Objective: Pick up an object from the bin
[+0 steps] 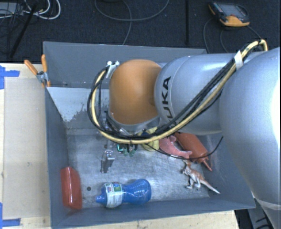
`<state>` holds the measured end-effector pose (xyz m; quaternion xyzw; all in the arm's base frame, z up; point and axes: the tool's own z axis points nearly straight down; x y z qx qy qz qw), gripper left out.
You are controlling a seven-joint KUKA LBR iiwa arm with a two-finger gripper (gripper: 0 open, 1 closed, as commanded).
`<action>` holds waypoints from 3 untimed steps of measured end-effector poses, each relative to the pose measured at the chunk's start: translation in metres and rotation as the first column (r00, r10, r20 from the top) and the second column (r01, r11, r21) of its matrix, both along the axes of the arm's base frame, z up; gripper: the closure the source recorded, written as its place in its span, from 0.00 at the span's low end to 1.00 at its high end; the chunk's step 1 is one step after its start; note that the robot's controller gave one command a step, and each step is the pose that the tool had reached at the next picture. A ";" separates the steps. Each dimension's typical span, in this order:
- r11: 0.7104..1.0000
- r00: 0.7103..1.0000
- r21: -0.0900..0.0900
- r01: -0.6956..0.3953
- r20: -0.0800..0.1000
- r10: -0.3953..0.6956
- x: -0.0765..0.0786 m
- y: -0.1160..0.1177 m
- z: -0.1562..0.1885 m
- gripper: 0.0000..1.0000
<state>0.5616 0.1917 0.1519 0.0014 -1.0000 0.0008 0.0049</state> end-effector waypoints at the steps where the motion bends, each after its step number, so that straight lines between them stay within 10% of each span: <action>1: 1.000 1.000 0.001 0.004 0.007 -0.004 0.002 -0.001 0.004 0.00; 2: 0.993 0.993 0.004 -0.120 0.019 0.120 -0.032 -0.016 -0.031 0.00; 3: 0.953 0.950 0.002 -0.303 0.073 0.302 -0.065 -0.035 -0.025 0.00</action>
Offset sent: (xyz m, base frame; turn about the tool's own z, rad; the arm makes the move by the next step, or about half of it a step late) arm -0.0794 -0.0406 -0.0819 -0.2656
